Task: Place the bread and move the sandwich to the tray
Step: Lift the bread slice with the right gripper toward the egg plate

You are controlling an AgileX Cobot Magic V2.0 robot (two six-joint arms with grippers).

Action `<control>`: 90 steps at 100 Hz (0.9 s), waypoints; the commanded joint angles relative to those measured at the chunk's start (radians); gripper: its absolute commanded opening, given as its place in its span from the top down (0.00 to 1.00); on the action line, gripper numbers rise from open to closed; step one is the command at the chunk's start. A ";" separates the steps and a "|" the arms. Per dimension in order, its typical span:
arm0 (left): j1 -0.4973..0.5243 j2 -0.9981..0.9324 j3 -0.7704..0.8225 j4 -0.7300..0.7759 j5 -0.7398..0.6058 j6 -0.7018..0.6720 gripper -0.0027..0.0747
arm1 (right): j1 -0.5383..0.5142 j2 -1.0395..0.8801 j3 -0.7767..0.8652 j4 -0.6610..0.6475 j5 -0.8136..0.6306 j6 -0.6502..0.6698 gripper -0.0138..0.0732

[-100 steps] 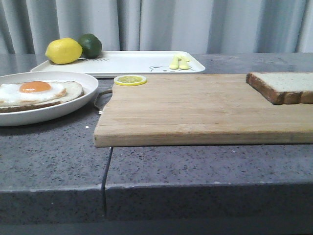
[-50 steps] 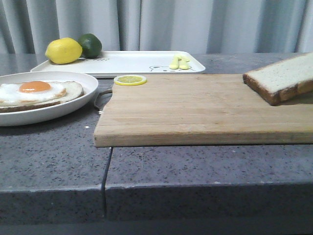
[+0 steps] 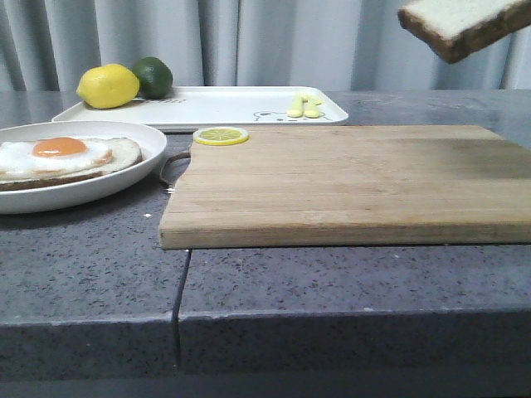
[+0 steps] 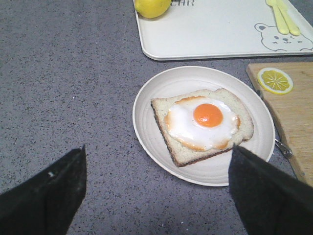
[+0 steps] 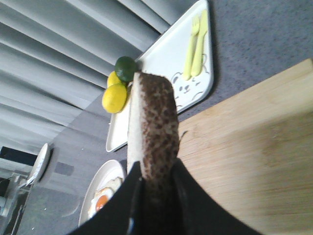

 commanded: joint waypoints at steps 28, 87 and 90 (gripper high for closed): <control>-0.008 0.008 -0.034 -0.017 -0.059 0.000 0.25 | 0.358 -0.036 -0.025 0.226 -0.228 0.017 0.84; -0.008 0.008 -0.034 -0.017 -0.059 0.000 0.25 | 0.812 0.185 -0.176 0.421 -0.484 -0.091 0.84; -0.008 0.008 -0.034 -0.017 -0.059 0.000 0.25 | 0.825 0.203 -0.188 0.421 -0.484 -0.091 0.84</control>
